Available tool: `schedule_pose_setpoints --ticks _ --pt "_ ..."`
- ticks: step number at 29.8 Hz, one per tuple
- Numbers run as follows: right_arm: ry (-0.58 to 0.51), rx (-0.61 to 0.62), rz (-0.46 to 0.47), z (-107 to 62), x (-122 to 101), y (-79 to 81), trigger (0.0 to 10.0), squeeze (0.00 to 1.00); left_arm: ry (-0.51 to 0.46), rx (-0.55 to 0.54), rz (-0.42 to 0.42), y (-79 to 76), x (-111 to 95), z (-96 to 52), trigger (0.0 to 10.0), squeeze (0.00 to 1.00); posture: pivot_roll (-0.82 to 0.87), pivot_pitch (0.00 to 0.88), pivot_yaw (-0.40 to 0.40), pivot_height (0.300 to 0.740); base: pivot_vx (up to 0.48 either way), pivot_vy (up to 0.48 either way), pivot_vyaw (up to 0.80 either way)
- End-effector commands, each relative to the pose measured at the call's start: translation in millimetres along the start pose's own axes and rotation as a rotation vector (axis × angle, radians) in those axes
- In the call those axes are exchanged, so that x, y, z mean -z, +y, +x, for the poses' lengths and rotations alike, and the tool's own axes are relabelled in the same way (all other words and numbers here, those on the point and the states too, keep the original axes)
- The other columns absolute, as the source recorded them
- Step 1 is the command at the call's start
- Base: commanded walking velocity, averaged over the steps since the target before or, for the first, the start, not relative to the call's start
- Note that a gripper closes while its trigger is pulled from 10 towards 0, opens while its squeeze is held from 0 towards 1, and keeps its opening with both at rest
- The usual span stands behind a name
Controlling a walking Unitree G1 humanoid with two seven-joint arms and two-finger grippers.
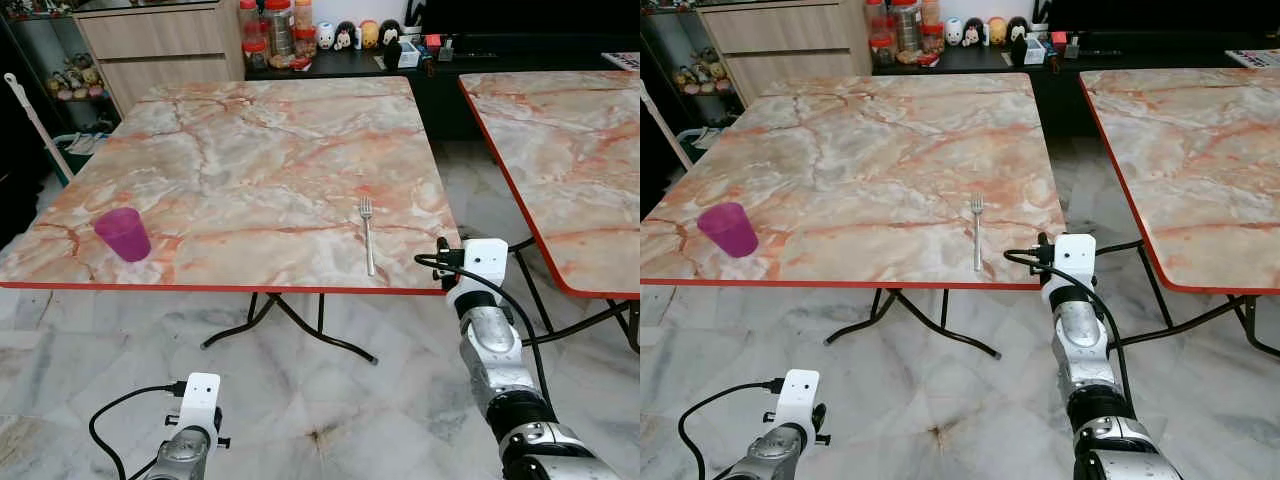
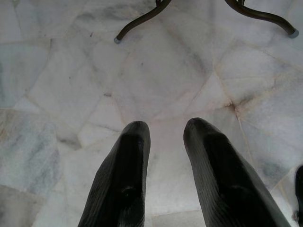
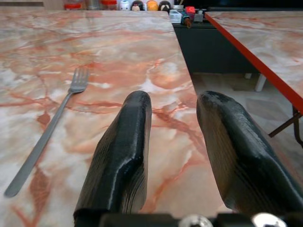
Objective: Setting the table
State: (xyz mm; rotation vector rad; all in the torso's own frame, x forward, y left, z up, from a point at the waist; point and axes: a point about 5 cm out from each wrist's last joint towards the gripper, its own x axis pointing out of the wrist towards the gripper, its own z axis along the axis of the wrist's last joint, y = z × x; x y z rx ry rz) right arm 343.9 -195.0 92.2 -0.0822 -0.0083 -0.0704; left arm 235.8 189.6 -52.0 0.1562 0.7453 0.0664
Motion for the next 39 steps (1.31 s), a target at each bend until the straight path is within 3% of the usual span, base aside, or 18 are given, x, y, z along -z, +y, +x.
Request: schedule_pose_setpoints --ticks 1,9,20,33,39 --pt "-0.004 0.021 0.01 5.5 -5.7 -3.0 10.0 0.0 0.0 -0.006 -0.004 1.6 -0.1 0.1 10.0 0.0 -0.06 0.032 0.048 0.74 0.0 0.311 0.0" --pt "0.025 0.07 0.031 11.4 -9.0 -11.7 10.0 0.0 0.003 -0.006 0.001 1.8 1.5 -0.3 10.0 0.0 -0.06 0.011 0.046 0.74 0.0 0.313 -0.24" --pt "0.009 0.073 0.03 12.5 -11.0 -9.9 10.0 0.0 0.004 -0.01 0.007 3.4 3.0 -0.7 10.0 0.0 -0.06 0.01 0.047 0.74 0.0 0.387 -0.15" --pt "0.006 0.085 0.034 11.7 -10.1 -11.7 10.0 0.0 -0.019 -0.003 0.007 5.3 0.8 -0.8 10.0 0.0 -0.05 0.025 0.052 0.74 0.0 0.0 0.0" --pt "0.004 0.084 0.047 12.1 -10.6 -11.3 10.0 0.0 -0.021 -0.009 0.009 5.7 0.4 -0.7 10.0 0.0 -0.05 0.029 0.052 0.74 0.328 0.0 0.0"
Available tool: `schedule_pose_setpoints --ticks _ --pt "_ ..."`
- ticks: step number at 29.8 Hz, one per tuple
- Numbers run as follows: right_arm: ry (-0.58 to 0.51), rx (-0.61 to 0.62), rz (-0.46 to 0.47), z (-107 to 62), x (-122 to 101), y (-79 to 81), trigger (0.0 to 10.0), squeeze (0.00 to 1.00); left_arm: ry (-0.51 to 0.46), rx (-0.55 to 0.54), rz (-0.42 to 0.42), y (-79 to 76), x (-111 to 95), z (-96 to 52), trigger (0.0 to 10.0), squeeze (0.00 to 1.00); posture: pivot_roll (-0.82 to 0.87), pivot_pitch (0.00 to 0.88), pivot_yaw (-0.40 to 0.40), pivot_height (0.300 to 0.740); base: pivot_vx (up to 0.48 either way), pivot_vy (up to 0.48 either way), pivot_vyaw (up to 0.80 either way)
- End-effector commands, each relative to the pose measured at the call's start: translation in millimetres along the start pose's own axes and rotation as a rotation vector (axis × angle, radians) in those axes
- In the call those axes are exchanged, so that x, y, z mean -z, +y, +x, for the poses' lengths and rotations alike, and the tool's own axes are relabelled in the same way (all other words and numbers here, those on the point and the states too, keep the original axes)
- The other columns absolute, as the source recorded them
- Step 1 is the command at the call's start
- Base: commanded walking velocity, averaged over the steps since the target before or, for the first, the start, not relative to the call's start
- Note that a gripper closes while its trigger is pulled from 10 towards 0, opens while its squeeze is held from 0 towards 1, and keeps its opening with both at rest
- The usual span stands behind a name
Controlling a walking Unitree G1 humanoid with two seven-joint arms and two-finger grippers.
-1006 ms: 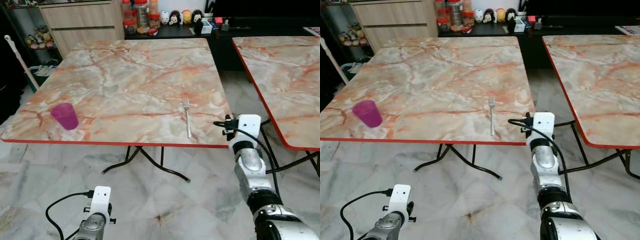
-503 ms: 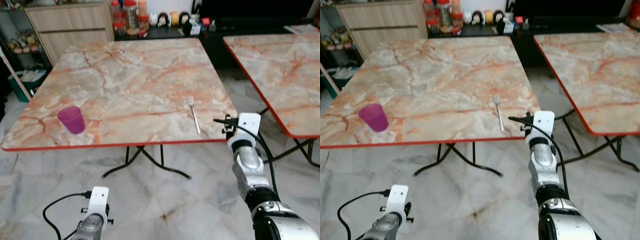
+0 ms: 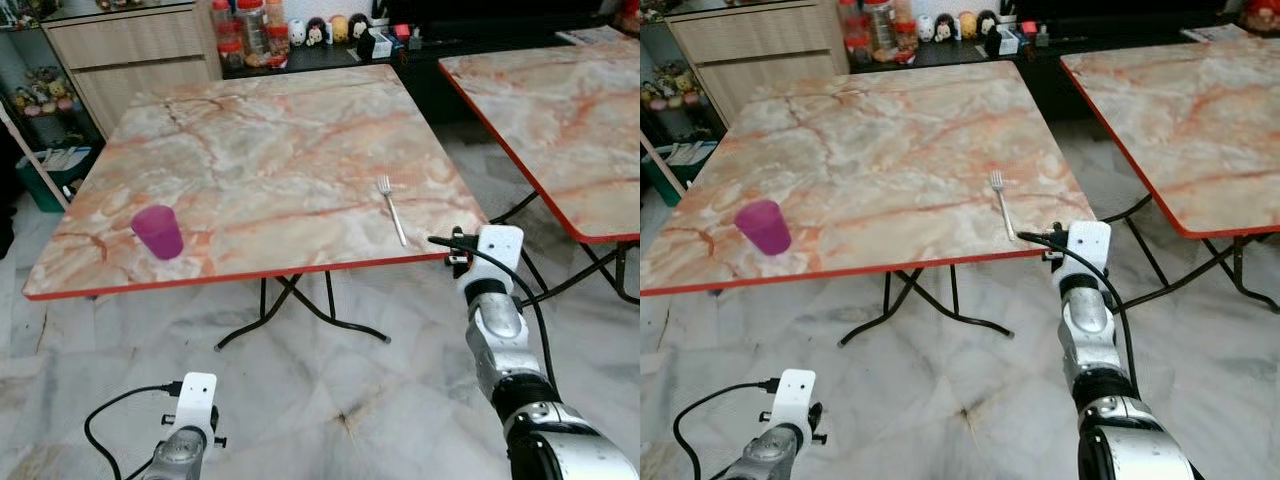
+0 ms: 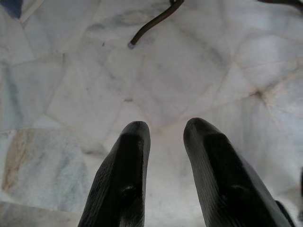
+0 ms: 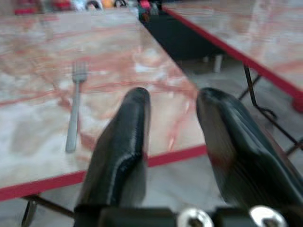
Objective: Setting the table
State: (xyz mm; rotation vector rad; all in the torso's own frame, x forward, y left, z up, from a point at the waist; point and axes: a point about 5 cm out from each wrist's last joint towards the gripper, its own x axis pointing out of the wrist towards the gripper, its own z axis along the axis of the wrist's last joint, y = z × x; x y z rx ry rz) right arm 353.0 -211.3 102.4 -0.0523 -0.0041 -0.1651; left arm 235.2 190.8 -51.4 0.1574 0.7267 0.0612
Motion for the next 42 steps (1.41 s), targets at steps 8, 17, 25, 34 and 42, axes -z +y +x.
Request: schedule_pose_setpoints --ticks 8,17,25,34,42 --pt "-0.002 -0.017 0.01 1.6 -2.0 6.0 10.0 0.0 -0.002 -0.013 0.008 4.4 -0.2 0.1 10.0 0.0 -0.05 0.036 0.052 0.74 0.427 0.0 -0.12" --pt "-0.005 -0.052 -0.033 0.3 -0.9 10.2 10.0 0.0 -0.001 -0.013 0.011 4.5 -0.5 0.2 10.0 0.0 -0.05 0.043 0.054 0.74 0.428 0.0 0.0" --pt "-0.013 -0.076 -0.046 -0.4 -0.9 13.2 10.0 0.0 0.0 -0.016 0.011 4.7 -0.7 0.3 10.0 0.0 -0.05 0.044 0.054 0.74 0.432 0.0 0.65" --pt "-0.007 -0.097 -0.044 -0.5 -0.4 14.3 10.0 0.0 0.002 -0.014 0.016 4.9 -0.4 0.2 10.0 0.0 -0.06 0.034 0.055 0.74 0.433 0.0 0.05" --pt "0.009 -0.118 -0.044 -2.2 3.1 18.9 10.0 0.0 0.001 -0.013 0.018 4.8 0.6 -0.1 10.0 0.0 -0.06 0.023 0.055 0.74 0.318 0.0 0.0"
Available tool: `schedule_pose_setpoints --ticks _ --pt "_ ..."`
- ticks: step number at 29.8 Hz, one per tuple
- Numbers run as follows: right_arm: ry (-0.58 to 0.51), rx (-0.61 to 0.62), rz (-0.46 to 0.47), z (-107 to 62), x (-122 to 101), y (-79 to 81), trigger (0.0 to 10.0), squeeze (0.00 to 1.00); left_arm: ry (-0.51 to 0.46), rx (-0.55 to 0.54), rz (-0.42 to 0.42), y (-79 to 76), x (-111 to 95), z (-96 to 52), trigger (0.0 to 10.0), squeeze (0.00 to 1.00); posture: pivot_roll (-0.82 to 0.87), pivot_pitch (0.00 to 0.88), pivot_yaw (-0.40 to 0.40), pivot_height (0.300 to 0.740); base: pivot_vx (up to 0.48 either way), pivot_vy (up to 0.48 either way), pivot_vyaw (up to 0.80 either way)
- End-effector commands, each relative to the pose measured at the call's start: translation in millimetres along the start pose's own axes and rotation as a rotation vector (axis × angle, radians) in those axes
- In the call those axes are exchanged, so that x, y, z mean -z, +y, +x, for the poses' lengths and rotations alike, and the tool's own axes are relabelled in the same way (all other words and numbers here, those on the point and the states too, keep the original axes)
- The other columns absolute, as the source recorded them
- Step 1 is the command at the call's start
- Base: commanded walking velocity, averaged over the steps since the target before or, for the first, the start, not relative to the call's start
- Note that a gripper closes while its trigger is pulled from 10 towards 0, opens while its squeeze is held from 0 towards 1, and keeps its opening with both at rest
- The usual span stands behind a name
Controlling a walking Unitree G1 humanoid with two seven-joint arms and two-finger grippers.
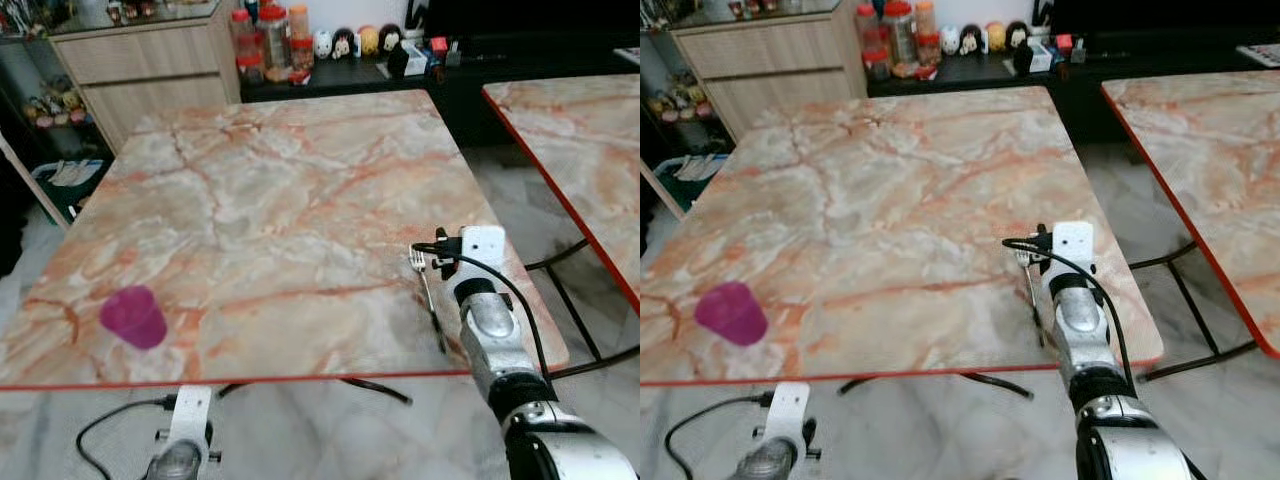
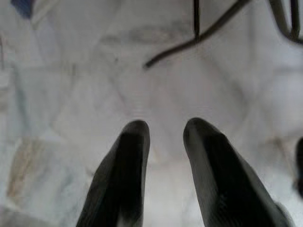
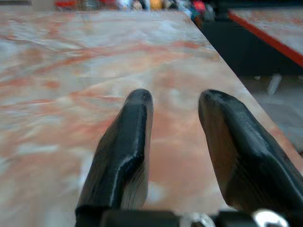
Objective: Setting the table
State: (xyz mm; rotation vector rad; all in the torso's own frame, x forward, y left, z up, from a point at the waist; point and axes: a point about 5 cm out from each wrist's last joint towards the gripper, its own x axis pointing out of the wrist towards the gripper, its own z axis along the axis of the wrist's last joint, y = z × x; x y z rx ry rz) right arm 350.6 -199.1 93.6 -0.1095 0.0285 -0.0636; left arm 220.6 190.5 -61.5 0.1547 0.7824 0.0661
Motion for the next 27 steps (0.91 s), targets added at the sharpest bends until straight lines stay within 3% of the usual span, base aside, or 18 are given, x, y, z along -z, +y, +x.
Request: schedule_pose_setpoints --ticks 1,8,9,10,11,12,13,19,25,26,27 --pt "-0.009 -0.016 0.014 2.8 -4.7 7.2 10.0 0.0 -0.055 -0.014 0.02 6.8 -16.8 3.4 10.0 0.0 -0.06 0.023 0.055 0.74 0.0 0.0 0.0" --pt "-0.023 -0.027 0.023 -1.3 -3.7 10.2 10.0 0.0 -0.055 -0.012 0.022 6.6 -17.5 3.6 10.0 0.0 -0.07 0.042 0.058 0.74 0.0 0.0 0.0" --pt "-0.022 -0.026 0.027 -2.2 -2.9 10.3 10.0 0.45 -0.055 -0.012 0.022 6.5 -17.6 3.6 10.0 0.0 -0.07 0.042 0.058 0.74 0.0 0.0 0.0" --pt "-0.021 -0.025 0.03 -2.8 -2.3 10.3 10.0 0.45 -0.055 -0.011 0.022 6.5 -17.7 3.6 10.0 0.0 -0.07 0.042 0.058 0.74 0.0 0.0 0.0" --pt "-0.022 -0.026 0.035 -3.9 -1.8 10.9 10.0 0.82 -0.055 -0.011 0.022 6.5 -18.0 3.7 10.0 0.0 -0.07 0.047 0.06 0.74 0.0 0.0 0.0" --pt "-0.022 -0.026 0.035 -3.9 -1.8 10.9 10.0 0.82 -0.055 -0.011 0.022 6.5 -18.0 3.7 10.0 0.0 -0.07 0.047 0.06 0.74 0.0 0.0 0.0" --pt "-0.027 -0.031 0.036 -5.7 -2.2 12.7 10.0 1.0 -0.055 -0.01 0.023 6.7 -18.3 3.8 10.0 0.0 -0.07 0.052 0.063 0.74 0.0 0.0 0.0" --pt "-0.037 -0.032 0.036 -7.4 -4.7 13.7 10.0 1.0 -0.05 -0.007 0.024 6.8 -18.3 4.0 10.0 0.0 -0.07 0.052 0.063 0.74 0.0 0.0 0.0" --pt "-0.054 -0.026 0.042 -5.8 -13.2 11.5 10.0 1.0 0.025 0.022 0.062 6.2 -13.5 4.8 10.0 0.0 -0.07 0.045 0.063 0.74 0.0 0.0 0.0" --pt "-0.055 -0.026 0.042 -5.4 -13.8 11.1 10.0 0.86 0.033 0.026 0.069 6.0 -13.1 4.8 10.0 0.0 -0.07 0.042 0.062 0.74 0.0 0.0 0.0" --pt "-0.052 -0.026 0.04 -4.4 -14.4 10.8 10.0 0.17 0.04 0.025 0.083 6.1 -12.8 4.9 10.0 0.0 -0.07 0.042 0.062 0.74 0.0 0.0 0.0"
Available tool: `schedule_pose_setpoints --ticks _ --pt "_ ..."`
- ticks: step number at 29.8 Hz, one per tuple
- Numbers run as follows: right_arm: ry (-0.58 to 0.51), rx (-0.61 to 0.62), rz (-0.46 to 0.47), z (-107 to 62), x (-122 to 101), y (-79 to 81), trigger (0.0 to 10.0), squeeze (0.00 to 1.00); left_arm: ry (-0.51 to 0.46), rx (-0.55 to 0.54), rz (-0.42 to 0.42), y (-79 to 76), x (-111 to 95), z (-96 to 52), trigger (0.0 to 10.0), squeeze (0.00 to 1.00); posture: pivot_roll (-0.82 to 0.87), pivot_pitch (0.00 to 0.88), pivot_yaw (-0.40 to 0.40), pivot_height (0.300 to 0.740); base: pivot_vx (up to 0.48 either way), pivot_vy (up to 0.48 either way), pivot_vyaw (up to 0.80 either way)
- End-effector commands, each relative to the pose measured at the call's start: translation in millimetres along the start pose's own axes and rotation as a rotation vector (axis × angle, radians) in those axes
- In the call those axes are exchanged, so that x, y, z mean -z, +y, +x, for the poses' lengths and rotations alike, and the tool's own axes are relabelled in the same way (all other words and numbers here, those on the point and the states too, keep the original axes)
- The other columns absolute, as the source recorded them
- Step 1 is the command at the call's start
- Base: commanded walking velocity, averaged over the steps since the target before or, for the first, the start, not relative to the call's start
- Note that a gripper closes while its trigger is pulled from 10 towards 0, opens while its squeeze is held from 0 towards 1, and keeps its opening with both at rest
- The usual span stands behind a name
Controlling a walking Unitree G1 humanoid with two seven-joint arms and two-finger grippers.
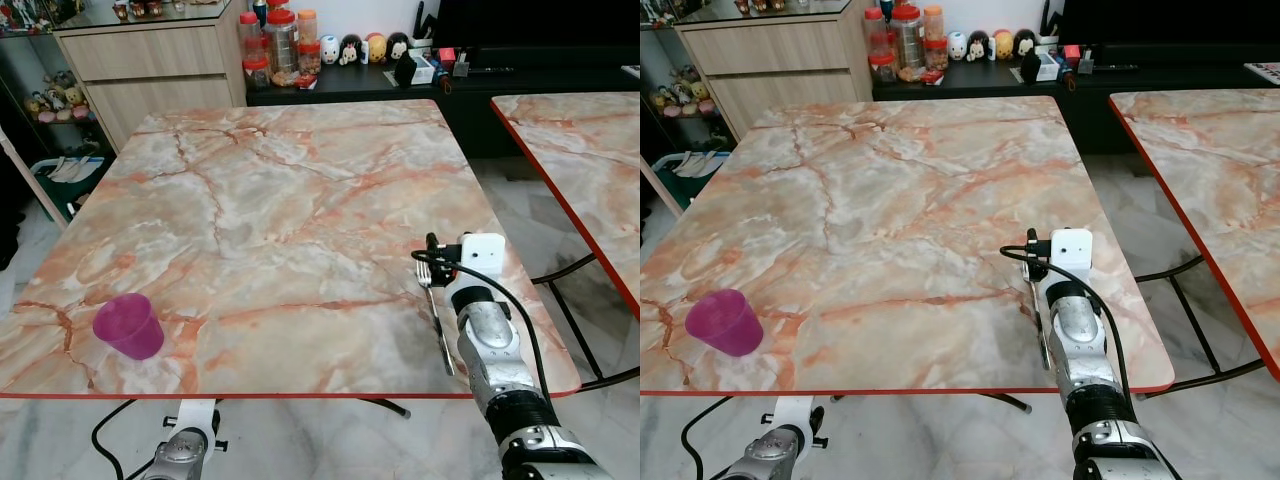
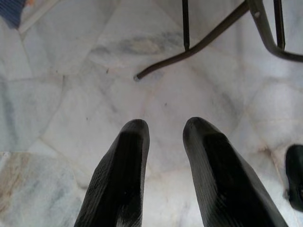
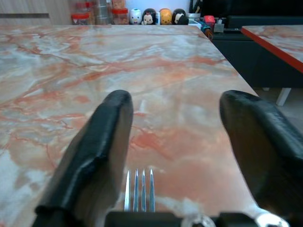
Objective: Setting the table
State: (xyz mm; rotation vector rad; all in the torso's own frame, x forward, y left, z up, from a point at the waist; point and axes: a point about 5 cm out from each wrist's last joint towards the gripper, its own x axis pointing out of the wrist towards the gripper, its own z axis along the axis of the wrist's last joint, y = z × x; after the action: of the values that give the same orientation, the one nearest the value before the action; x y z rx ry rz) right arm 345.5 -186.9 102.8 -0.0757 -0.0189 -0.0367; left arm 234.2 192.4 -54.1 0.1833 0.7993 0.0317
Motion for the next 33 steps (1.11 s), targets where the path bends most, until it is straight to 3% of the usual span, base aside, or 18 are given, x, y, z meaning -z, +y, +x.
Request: schedule_pose_setpoints --ticks 1,2,14,21,33 --pt "-0.004 -0.001 0.005 1.9 -4.1 0.1 10.0 0.17 0.027 0.004 0.044 3.0 1.9 0.2 10.0 0.0 -0.07 0.042 0.062 0.74 0.0 0.0 0.0" --pt "0.001 0.001 0.004 2.6 -3.8 0.0 10.0 0.0 0.023 0.003 0.043 2.9 1.8 0.1 10.0 0.0 -0.07 0.033 0.062 0.74 0.0 0.0 0.0" --pt "0.141 0.017 0.028 -5.7 6.7 8.1 10.0 0.0 0.026 0.01 0.054 3.5 1.1 0.3 10.0 0.0 -0.08 0.046 0.073 0.74 0.0 0.0 0.0" --pt "0.134 -0.041 0.036 -13.0 -17.1 16.6 10.0 0.0 0.025 0.012 0.059 3.8 0.3 0.5 10.0 0.0 -0.09 0.059 0.075 0.74 0.0 0.0 0.0" --pt "0.318 -0.076 0.03 -38.9 -28.5 24.3 10.0 0.0 0.019 0.017 0.059 0.9 -2.3 1.0 10.0 0.0 -0.09 0.067 0.065 0.74 0.0 0.0 0.0"
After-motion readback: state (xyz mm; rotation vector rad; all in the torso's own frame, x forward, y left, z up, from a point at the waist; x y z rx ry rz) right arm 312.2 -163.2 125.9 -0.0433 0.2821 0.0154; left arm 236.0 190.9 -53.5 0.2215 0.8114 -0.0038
